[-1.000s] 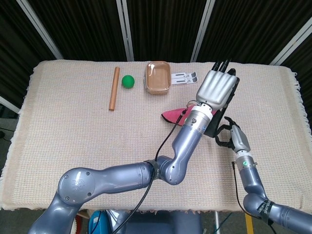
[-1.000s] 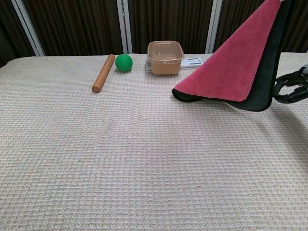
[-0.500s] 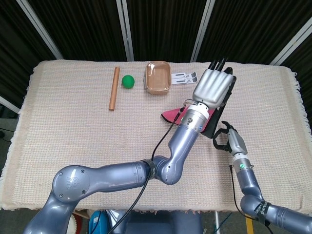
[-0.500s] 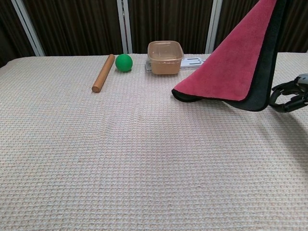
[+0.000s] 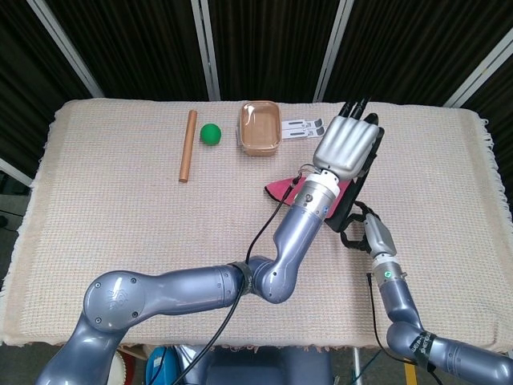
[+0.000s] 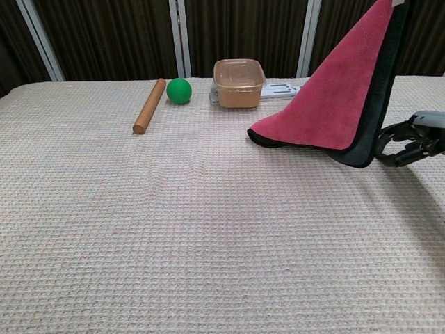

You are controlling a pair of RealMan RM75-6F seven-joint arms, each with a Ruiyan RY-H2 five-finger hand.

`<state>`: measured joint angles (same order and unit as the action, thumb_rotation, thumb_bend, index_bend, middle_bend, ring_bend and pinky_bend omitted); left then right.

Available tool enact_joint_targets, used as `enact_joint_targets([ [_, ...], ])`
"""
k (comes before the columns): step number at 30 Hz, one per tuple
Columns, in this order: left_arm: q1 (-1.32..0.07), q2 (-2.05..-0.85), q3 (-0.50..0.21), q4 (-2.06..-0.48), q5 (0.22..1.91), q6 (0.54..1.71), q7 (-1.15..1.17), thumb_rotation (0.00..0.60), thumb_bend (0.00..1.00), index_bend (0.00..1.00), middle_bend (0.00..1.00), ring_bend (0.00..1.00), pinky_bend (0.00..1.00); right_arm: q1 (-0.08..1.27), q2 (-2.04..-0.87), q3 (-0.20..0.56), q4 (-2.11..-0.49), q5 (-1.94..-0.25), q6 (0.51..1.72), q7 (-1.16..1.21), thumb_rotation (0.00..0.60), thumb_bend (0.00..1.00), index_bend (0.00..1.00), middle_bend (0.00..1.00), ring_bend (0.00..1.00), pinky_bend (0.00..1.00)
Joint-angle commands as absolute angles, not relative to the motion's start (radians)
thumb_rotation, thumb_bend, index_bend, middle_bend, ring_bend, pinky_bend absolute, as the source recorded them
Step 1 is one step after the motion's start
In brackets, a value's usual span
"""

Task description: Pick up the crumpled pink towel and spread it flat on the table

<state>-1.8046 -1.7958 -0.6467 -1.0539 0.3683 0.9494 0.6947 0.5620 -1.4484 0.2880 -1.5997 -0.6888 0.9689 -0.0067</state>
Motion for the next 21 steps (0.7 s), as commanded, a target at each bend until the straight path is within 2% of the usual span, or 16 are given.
enact_joint_targets([
  [1, -1.805, -1.798, -0.645, -1.051, 0.370, 0.948, 0.694, 0.600, 0.53, 0.62, 0.28, 0.02, 0.10, 0.563, -1.450, 0.288, -1.599, -0.688, 0.962, -0.006, 0.600, 0.45, 0.39, 0.06, 0.00, 0.00],
  [5, -1.807, -1.801, -0.646, -1.043, 0.370, 0.945, 0.691, 0.600, 0.53, 0.62, 0.28, 0.02, 0.10, 0.562, -1.444, 0.286, -1.602, -0.686, 0.946, -0.003, 0.600, 0.45, 0.19, 0.00, 0.00, 0.00],
  [9, -1.811, -1.802, -0.649, -1.035, 0.372, 0.941, 0.688, 0.600, 0.53, 0.62, 0.28, 0.02, 0.10, 0.564, -1.436, 0.284, -1.605, -0.681, 0.930, -0.003, 0.600, 0.45, 0.10, 0.00, 0.00, 0.00],
  [21, -1.811, -1.799, -0.654, -1.041, 0.372, 0.941, 0.680, 0.600, 0.53, 0.62, 0.28, 0.02, 0.10, 0.569, -1.438, 0.296, -1.608, -0.680, 0.915, 0.015, 0.600, 0.45, 0.09, 0.00, 0.00, 0.00],
])
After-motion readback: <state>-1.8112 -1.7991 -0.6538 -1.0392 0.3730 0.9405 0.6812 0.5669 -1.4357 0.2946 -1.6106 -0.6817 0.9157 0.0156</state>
